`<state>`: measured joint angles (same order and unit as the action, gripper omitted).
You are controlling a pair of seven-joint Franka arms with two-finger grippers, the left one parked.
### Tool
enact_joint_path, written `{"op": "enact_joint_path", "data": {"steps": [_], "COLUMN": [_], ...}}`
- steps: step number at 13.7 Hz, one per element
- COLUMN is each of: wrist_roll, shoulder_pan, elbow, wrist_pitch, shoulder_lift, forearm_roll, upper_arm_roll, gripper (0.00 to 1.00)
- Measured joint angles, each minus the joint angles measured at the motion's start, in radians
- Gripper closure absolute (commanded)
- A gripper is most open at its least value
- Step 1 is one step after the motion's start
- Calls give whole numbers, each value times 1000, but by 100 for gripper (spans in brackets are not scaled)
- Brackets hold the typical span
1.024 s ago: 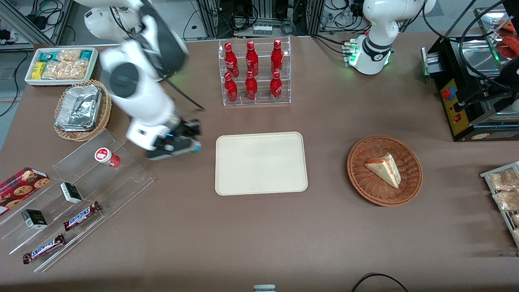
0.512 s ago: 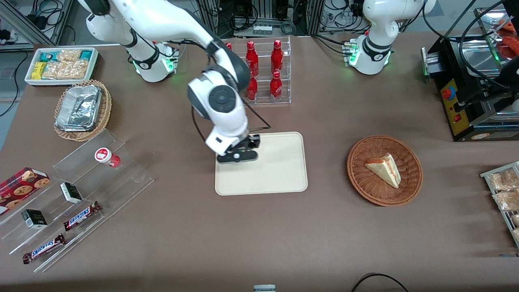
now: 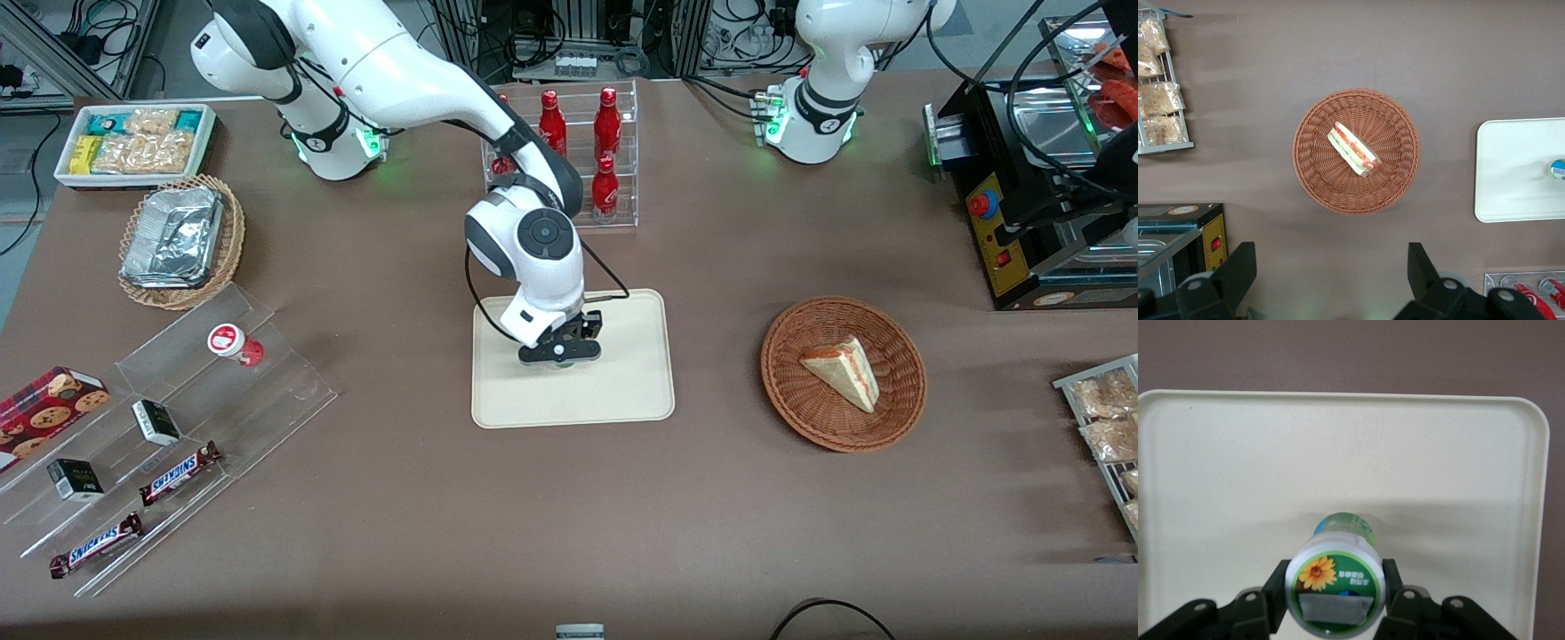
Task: Place green gum on tray
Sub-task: 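Lower the gum tub onto the tray and open the right gripper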
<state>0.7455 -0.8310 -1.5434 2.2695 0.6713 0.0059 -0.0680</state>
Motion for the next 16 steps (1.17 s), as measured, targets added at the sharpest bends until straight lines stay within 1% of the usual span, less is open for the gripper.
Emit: {"op": "enact_joint_path", "data": {"steps": [5,7,8,9,10,16], "wrist_roll": [29,40,41,41,42,42], "shoulder_pan": [-8,-19,-21,-22,-22,-11], "elbow": [1,1,3,4,5,23], "wrist_pitch": [24,39,42,42,42,48], "shoulder_lift": [25,43,47,47,48,42], "forearm_roll": [0,0,0,0,0,0], "upper_arm_roll": [1,1,-1,-1,-1,-11], "gripper": [100,97,73,18,1,1]}}
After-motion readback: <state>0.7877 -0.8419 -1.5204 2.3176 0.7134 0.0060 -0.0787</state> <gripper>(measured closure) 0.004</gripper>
